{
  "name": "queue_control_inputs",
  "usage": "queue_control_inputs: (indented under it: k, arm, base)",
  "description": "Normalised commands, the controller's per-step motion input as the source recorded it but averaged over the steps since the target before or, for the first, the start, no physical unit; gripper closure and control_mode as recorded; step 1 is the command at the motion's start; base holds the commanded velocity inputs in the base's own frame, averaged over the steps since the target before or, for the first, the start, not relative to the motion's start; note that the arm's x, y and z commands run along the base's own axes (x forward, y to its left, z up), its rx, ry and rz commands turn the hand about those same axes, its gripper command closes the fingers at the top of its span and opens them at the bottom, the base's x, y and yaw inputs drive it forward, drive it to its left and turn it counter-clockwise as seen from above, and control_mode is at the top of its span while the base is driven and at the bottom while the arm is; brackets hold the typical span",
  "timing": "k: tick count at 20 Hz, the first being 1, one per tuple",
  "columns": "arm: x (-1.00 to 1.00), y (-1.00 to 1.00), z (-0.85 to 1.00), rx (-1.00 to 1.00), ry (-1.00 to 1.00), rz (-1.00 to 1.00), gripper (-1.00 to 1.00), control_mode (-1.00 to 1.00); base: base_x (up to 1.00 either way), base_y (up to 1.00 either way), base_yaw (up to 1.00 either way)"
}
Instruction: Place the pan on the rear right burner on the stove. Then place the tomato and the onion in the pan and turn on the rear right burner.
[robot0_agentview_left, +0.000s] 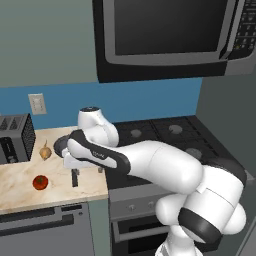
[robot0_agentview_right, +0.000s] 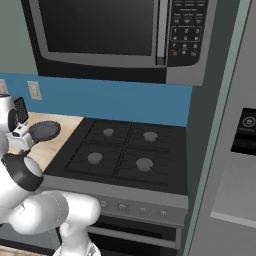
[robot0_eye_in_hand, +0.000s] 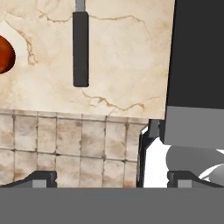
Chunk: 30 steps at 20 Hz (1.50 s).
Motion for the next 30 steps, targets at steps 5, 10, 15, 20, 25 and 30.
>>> queue_control_inputs:
  k: [5,10,15,20,25,30]
  arm:
    - [0.12,0.06,-0.08,-0.02,0.0,-0.02,-1.0,-1.0]
    - [0.12,0.1,-0.06,-0.02,-0.01,-0.01,-1.0,-1.0]
    - [0.13,0.08,-0.06,-0.01,-0.01,-0.01,-1.0,-1.0]
    - [0.07,0.01,-0.08,-0.01,-0.02,-0.02,-1.0,-1.0]
    - [0.05,0.01,-0.13,-0.01,-0.04,-0.02,-1.0,-1.0]
    - [0.03,0.0,-0.16,0.0,-0.06,-0.01,-1.0,-1.0]
  base:
    - [0.0,0.0,0.0]
    - [0.0,0.0,0.0]
    - [0.0,0.0,0.0]
    - [0.0,0.0,0.0]
    - [0.0,0.0,0.0]
    - [0.0,0.0,0.0]
